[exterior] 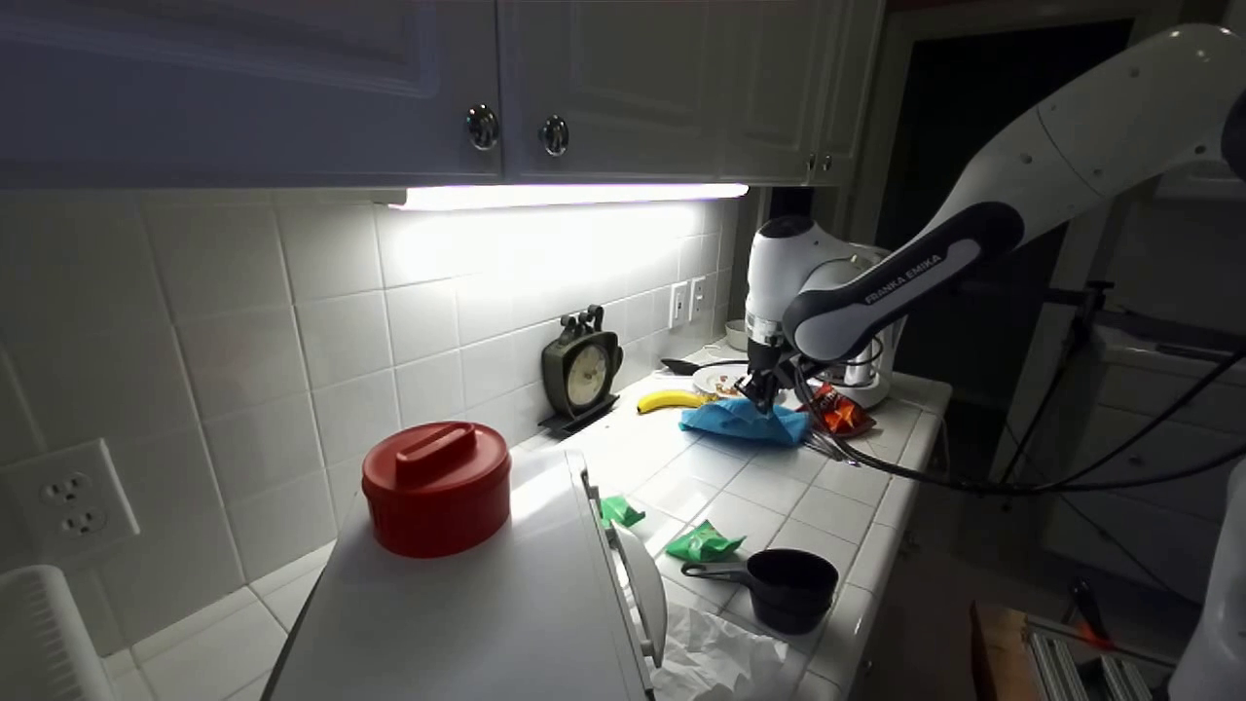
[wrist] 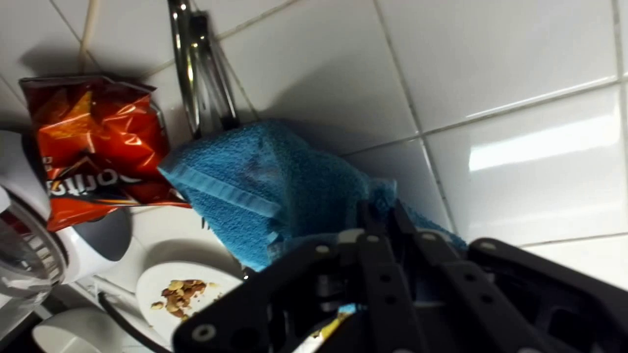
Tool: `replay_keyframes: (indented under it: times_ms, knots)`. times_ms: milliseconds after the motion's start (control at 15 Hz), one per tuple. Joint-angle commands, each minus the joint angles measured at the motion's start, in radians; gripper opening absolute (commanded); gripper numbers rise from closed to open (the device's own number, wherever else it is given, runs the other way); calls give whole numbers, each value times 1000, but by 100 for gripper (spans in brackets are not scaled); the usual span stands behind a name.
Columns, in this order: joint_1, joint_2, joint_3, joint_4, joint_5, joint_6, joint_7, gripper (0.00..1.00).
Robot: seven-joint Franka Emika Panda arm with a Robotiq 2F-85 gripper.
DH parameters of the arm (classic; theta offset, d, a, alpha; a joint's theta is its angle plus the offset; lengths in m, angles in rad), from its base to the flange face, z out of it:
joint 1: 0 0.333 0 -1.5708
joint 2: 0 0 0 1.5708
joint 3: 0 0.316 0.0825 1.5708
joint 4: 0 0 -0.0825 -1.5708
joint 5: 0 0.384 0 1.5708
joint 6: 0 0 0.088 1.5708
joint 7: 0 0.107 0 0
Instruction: Fold the towel on the counter
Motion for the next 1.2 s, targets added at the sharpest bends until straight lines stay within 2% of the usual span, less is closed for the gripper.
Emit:
replay_keyframes:
  times_ms: [0, 533, 1133]
  knots:
    - [-30, -31, -13, -6, -140, 10, 106, 5]
    - [-87, 12, -39, 11, -191, 83, 248, 5]
    - [-89, 92, -58, 84, -162, 143, 312, 5]
